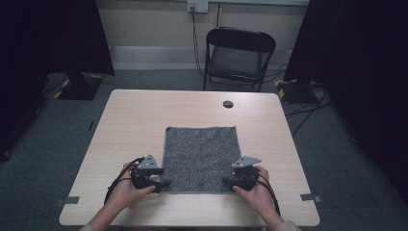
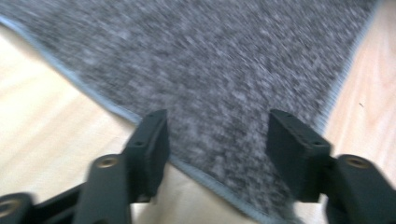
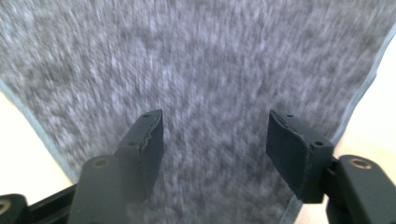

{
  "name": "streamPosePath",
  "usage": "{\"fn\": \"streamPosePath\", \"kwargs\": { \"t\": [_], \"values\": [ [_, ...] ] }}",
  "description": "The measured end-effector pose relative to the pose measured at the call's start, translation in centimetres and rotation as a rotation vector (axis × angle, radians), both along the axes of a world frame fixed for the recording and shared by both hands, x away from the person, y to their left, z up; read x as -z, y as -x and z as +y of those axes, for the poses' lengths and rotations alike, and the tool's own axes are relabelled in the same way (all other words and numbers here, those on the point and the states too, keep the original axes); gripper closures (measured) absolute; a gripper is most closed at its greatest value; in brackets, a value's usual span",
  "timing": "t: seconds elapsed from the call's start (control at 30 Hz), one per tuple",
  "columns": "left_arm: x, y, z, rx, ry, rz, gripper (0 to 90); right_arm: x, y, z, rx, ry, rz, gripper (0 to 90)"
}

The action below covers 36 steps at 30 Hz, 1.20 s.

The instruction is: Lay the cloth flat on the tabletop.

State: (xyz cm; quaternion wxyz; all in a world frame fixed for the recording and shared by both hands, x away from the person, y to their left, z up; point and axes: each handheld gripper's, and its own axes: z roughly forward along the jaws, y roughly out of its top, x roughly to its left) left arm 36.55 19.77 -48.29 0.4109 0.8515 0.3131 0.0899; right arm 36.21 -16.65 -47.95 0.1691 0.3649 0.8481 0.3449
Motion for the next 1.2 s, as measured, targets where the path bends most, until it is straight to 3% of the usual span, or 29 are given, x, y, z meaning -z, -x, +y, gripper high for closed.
{"fn": "streamPosePath", "kwargs": {
  "t": [0.07,0.13,0.2,0.3,0.37,0.43,0.6,0.73,0.8,0.9,1.03,1.2],
  "values": [
    [-0.5,-0.8,0.3,-0.033,0.032,-0.017,29.9,-0.6,-0.3,0.5,0.003,-0.025,-0.023,32.9],
    [-0.9,-1.8,0.5,-0.061,0.019,-0.048,25.2,-1.0,-0.7,1.4,-0.007,-0.029,-0.034,31.8],
    [-1.0,-3.4,0.6,-0.078,0.058,-0.012,20.5,-1.1,-1.0,2.4,-0.021,-0.036,-0.038,30.4],
    [-1.0,-5.1,0.5,-0.106,0.099,-0.005,18.3,-0.6,-1.8,4.2,-0.034,-0.092,-0.009,28.8],
    [-0.8,-6.5,0.2,-0.106,0.082,-0.013,17.7,-0.2,-2.3,4.9,-0.029,-0.09,0.0,28.6],
    [-0.5,-7.4,-0.2,-0.11,0.045,-0.026,17.5,0.4,-2.7,5.6,-0.054,-0.038,-0.042,28.6],
    [0.4,-8.7,-1.1,-0.089,-0.015,-0.038,18.1,1.3,-3.2,5.9,-0.054,-0.027,-0.028,28.1],
    [1.5,-8.7,-1.6,-0.075,-0.047,-0.019,17.6,1.9,-3.1,5.9,-0.046,-0.037,-0.031,27.0],
    [1.7,-8.4,-1.6,-0.06,-0.07,-0.043,17.0,1.9,-2.9,5.9,-0.045,-0.032,-0.033,27.2],
    [1.7,-7.7,-1.4,-0.044,-0.074,-0.035,16.9,1.9,-2.2,6.4,-0.039,-0.032,-0.039,27.2],
    [1.6,-6.1,-0.3,-0.033,-0.089,-0.035,16.9,1.9,-0.9,7.1,-0.043,-0.034,-0.044,27.2],
    [1.5,-3.9,1.2,-0.012,-0.1,-0.032,16.4,1.9,1.4,8.1,-0.09,-0.031,-0.06,27.2]
  ]
}}
